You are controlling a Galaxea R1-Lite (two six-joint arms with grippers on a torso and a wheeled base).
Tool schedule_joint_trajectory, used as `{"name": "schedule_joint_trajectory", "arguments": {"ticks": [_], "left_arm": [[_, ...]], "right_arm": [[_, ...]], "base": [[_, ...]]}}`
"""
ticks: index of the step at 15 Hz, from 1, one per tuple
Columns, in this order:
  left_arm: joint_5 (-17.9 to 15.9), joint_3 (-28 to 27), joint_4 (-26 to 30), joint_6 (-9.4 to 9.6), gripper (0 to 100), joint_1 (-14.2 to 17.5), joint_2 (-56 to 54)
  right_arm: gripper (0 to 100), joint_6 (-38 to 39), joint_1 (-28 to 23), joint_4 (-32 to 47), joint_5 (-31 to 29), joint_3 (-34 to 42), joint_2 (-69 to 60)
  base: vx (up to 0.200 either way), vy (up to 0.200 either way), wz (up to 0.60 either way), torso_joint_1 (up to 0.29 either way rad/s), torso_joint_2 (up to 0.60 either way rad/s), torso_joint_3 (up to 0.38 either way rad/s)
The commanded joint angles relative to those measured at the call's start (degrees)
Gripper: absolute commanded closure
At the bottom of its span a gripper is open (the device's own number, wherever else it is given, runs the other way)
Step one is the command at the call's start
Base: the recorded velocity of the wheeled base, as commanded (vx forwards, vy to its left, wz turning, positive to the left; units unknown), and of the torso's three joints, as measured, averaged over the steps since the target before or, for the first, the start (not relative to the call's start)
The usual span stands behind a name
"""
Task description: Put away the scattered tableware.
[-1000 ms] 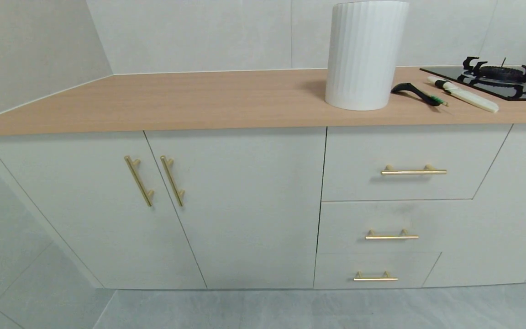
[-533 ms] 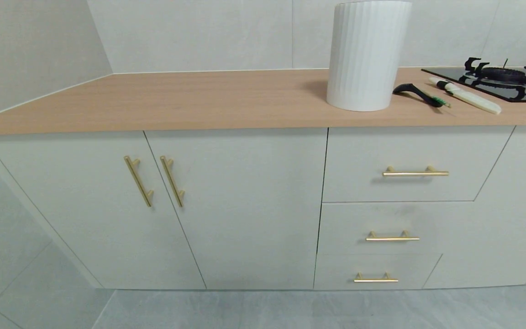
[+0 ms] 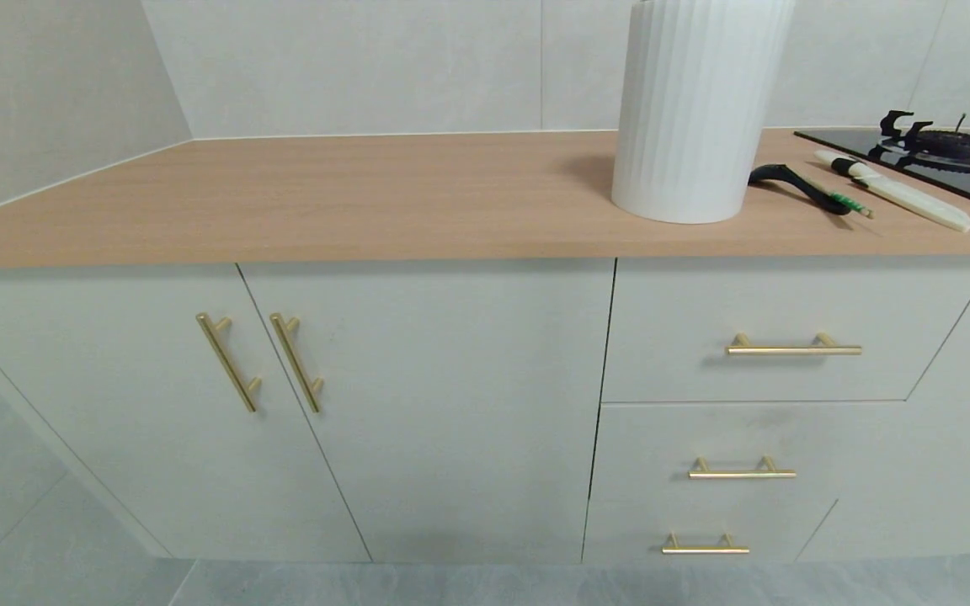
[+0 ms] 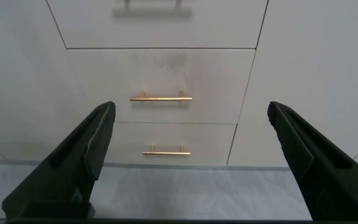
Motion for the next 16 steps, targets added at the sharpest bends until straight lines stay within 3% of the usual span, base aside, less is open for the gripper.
{"name": "schedule_joint_trajectory", "arguments": {"ticks": [1, 10, 11, 13, 16], "left_arm": [[0.04, 0.02, -0.11, -0.21, 0, 0.02, 0.07], [0.04, 0.02, -0.02, -0.21, 0, 0.02, 0.07], [0.04, 0.02, -0.02, -0.21, 0, 0.02, 0.07], [0.04, 0.02, -0.02, -0.21, 0, 0.02, 0.07], [0.04, 0.02, -0.02, -0.21, 0, 0.02, 0.07]], "right_arm": [[0, -0.13, 0.01, -0.01, 0.02, 0.02, 0.07], [0, -1.89, 0.01, -0.27, 0.02, -0.42, 0.07], [0, -1.27, 0.10, -0.97, 0.37, -6.22, 0.25], [0, 1.10, 2.21, 0.70, 1.77, -12.63, 6.58], [0, 0.40, 5.11, 0.78, 2.48, -12.63, 20.02]], "base": [[0.000, 0.000, 0.00, 0.000, 0.00, 0.000], [0.000, 0.000, 0.00, 0.000, 0.00, 0.000], [0.000, 0.000, 0.00, 0.000, 0.00, 0.000], [0.000, 0.000, 0.00, 0.000, 0.00, 0.000], [0.000, 0.000, 0.00, 0.000, 0.00, 0.000]]}}
